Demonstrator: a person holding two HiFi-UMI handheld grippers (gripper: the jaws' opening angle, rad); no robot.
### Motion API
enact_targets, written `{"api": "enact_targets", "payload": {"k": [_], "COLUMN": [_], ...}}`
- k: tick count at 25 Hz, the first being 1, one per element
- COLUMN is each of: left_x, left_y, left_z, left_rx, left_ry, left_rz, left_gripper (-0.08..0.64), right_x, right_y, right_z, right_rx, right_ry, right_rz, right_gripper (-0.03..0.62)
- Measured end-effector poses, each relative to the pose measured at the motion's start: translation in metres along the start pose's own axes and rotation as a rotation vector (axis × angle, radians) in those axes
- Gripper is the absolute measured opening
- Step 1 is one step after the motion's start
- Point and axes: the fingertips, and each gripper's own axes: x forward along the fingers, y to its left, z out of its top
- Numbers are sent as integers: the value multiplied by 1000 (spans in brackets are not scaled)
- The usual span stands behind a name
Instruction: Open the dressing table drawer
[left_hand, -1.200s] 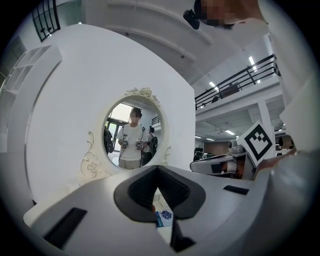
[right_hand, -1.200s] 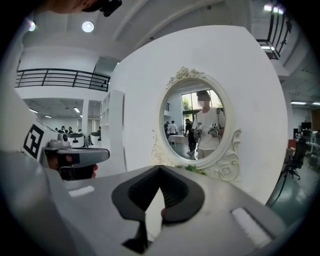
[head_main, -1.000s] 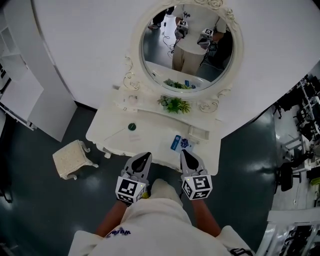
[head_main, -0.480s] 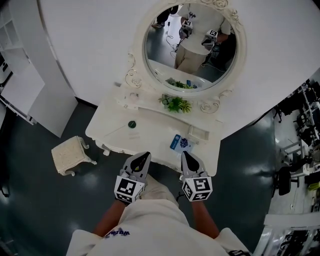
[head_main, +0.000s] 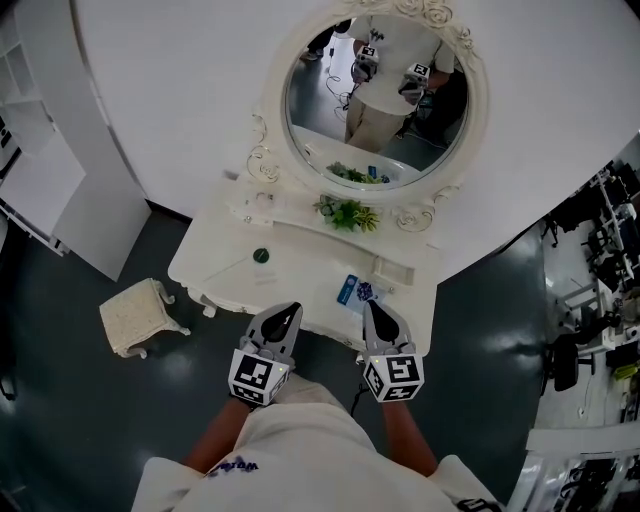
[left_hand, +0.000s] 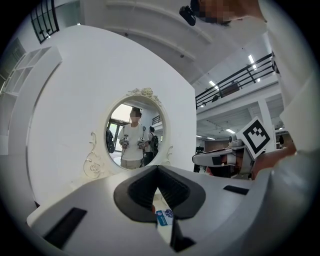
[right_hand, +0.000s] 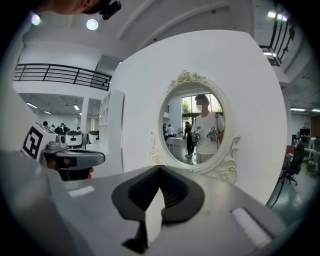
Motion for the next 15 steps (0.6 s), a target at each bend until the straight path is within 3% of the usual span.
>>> {"api": "enact_targets", "payload": {"k": [15], "left_x": [-25], "left_y": [20], "left_z": [-12], "left_rx": [0], "left_ry": [11], "left_rz": [75], "left_gripper": [8], "right_x": [14], "right_y": [22], "right_z": [-3], "right_rx": [-17], "right_ry": [0], "right_rz": [46], "right_gripper": [11]}}
